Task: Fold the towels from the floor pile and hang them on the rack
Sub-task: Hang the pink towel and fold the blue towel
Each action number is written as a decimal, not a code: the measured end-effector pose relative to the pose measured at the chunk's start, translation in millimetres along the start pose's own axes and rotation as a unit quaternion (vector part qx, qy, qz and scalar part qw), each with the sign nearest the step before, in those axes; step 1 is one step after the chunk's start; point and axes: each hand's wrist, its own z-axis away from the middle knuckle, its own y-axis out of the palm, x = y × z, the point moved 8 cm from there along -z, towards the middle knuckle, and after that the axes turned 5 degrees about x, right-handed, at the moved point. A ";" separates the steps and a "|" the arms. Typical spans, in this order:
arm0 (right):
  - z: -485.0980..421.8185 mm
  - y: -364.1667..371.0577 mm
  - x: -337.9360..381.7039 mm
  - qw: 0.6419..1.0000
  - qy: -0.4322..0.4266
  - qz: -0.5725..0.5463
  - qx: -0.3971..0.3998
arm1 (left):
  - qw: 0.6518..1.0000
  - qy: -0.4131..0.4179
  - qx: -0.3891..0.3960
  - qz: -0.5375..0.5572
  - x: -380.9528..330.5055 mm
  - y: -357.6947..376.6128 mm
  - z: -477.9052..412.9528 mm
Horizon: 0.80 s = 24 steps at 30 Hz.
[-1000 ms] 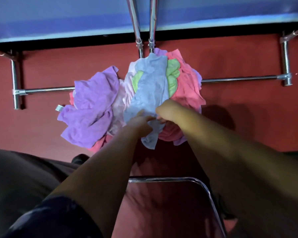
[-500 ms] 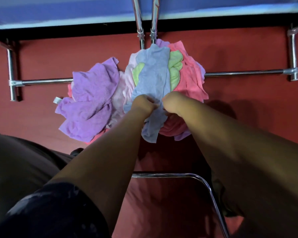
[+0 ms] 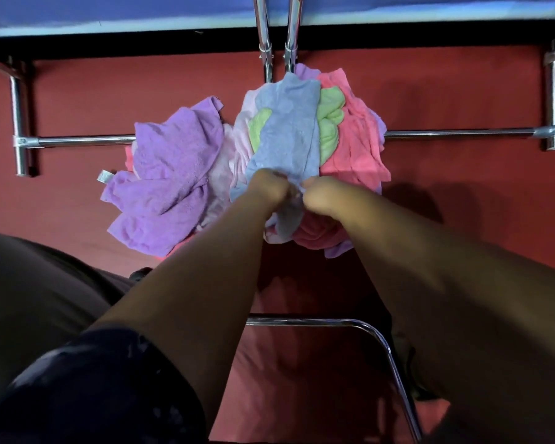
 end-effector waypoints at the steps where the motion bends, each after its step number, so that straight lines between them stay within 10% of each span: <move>1: 3.3 0.7 6.9 1.000 -0.014 0.012 0.016 | 0.999 0.001 0.015 0.043 -12.1 -2.3 1.7; 8: 52.8 -31.0 38.7 0.995 -0.007 -0.091 0.033 | 0.966 0.018 0.026 0.255 -62.9 -24.3 34.2; 17: 178.6 -98.3 91.8 0.953 -0.095 -0.286 -0.041 | 0.964 0.174 0.195 -0.051 -140.5 -20.1 146.8; 24: 266.9 -133.3 87.9 0.928 -0.165 -0.325 -0.081 | 0.952 0.301 0.056 -0.026 -182.1 -54.0 237.4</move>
